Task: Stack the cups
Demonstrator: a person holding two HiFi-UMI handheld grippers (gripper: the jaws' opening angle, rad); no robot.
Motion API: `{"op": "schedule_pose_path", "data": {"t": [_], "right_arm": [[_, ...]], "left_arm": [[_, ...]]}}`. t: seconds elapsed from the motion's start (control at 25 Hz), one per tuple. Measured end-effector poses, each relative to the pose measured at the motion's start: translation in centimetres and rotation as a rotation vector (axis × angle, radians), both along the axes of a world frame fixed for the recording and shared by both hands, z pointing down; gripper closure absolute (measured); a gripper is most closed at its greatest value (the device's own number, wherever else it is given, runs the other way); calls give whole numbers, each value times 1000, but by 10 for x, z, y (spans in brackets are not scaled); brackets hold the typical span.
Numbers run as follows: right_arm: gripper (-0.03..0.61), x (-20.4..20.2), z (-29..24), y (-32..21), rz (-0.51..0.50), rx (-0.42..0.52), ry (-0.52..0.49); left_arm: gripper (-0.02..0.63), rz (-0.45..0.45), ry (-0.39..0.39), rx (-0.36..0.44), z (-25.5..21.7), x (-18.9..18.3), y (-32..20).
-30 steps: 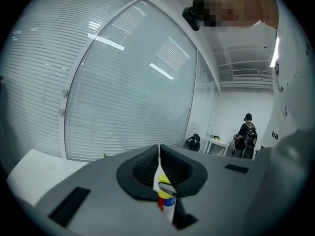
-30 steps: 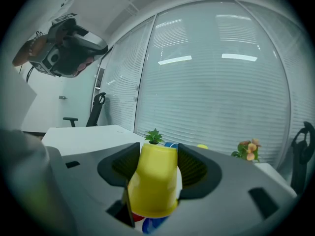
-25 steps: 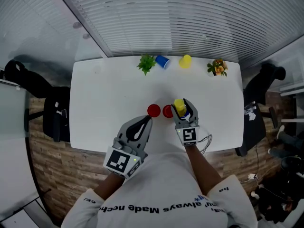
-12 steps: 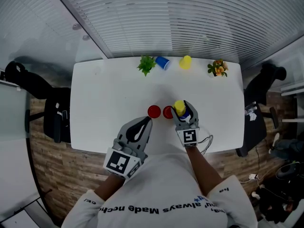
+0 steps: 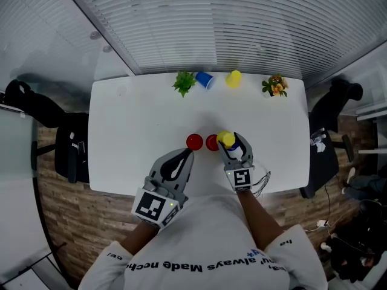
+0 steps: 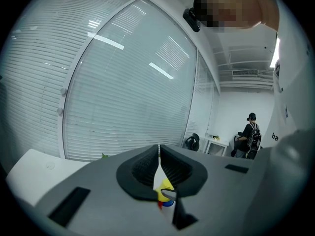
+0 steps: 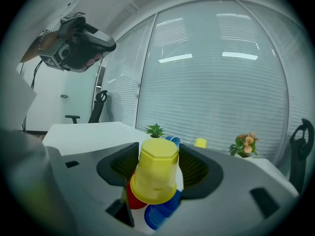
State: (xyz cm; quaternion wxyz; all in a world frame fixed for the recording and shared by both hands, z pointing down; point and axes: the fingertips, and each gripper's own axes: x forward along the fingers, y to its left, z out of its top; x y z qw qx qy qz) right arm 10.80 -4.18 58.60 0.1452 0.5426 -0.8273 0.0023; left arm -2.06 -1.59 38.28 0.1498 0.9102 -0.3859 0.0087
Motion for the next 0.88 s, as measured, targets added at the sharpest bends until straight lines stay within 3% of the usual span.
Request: {"op": "schedule_pose_path", "data": {"t": [0.52,0.72,0.88], "right_arm": [[288,-2,-3,8,-16,-17,13],[284,0,-46,9,-29,61,-81],[302,17,-77,13,-49,40,-98]], "left_arm": [[584,1,5,1,1,0,1],[585,-4,14,0,0,-1,0],[584,-6,22,-1,3,-3,-3]]}}
